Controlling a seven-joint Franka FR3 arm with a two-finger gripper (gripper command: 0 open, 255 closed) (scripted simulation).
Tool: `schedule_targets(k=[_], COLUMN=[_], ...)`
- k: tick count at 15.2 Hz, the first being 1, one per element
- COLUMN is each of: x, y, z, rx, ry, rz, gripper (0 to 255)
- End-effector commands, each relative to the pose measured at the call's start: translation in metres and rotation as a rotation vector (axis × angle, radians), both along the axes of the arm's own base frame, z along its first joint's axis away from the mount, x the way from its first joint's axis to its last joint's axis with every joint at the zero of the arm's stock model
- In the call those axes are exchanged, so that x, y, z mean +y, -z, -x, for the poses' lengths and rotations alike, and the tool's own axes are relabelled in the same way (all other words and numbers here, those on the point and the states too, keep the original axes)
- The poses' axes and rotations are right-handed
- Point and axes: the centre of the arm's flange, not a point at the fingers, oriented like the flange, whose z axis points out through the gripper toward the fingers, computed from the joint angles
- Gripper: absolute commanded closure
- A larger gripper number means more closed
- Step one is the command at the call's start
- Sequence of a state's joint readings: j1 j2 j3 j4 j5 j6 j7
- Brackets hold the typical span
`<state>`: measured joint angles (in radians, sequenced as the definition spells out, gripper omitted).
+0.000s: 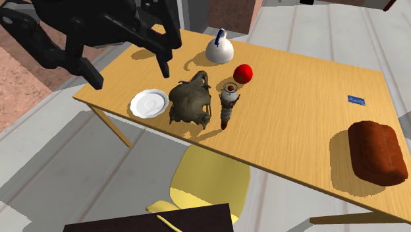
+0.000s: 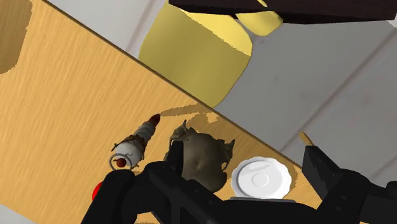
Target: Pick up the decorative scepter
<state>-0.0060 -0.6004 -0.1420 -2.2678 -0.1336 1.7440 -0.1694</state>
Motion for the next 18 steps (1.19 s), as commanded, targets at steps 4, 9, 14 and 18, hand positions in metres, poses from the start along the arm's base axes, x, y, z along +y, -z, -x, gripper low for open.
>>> schedule_targets(k=[4, 9, 14, 18], x=[-0.032, -0.067, -0.104, -0.135], y=[0.038, 0.077, 0.117, 0.149], z=[-0.050, -0.094, -0.136, -0.168], rx=[0.019, 0.038, 0.057, 0.073], ry=[0.049, 0.097, 0.145, 0.184], rz=[-0.006, -0.013, -0.020, -0.026], gripper=[0, 0, 0, 0])
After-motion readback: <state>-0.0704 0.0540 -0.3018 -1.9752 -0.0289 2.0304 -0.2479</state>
